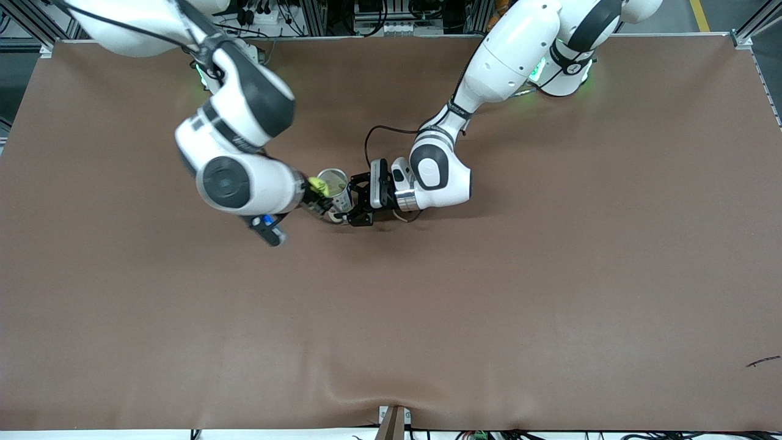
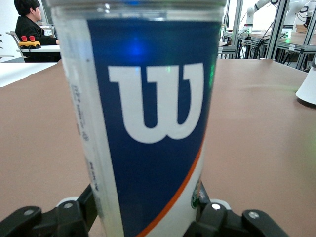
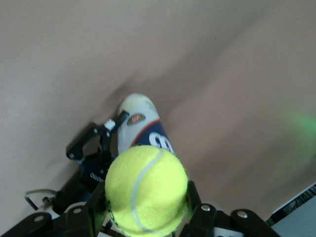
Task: Insert tennis ball vertically with right arm
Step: 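Carry the ball over the can opening with the right gripper, then open the right gripper to drop the ball into the can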
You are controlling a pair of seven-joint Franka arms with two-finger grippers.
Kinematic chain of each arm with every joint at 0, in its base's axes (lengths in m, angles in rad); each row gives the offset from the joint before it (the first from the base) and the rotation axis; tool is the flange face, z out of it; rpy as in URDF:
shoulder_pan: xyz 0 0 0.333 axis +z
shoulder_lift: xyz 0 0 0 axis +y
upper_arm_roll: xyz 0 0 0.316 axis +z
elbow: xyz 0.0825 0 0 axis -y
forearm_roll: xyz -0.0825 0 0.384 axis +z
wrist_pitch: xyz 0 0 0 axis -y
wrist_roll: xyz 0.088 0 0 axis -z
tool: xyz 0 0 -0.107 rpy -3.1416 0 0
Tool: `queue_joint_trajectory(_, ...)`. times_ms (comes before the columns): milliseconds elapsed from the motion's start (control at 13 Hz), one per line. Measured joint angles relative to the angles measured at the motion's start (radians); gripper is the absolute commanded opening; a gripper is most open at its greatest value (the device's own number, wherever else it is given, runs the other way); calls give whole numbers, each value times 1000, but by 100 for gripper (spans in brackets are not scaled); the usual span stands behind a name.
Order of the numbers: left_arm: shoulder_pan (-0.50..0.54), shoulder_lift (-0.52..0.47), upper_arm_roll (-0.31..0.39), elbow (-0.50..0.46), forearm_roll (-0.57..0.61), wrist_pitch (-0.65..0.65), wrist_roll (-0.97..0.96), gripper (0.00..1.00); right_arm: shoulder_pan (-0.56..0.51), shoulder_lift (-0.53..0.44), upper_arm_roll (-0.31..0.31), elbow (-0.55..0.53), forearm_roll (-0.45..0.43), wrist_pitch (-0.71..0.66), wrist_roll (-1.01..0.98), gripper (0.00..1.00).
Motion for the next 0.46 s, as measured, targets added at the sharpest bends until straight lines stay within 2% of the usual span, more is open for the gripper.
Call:
queue_joint_trajectory(231, 0, 0, 0, 0, 0, 0, 0, 76, 41, -1, 1, -31, -1, 0, 66, 56)
queue_joint_trajectory(308, 0, 0, 0, 0, 0, 0, 0, 76, 47, -1, 1, -44, -2, 0, 81, 60)
queue_joint_trajectory(385, 0, 0, 0, 0, 0, 0, 0, 76, 48, -1, 1, -55, -2, 0, 86, 75)
queue_joint_trajectory(462, 0, 0, 0, 0, 0, 0, 0, 76, 48, -1, -2, -62, -3, 0, 89, 100)
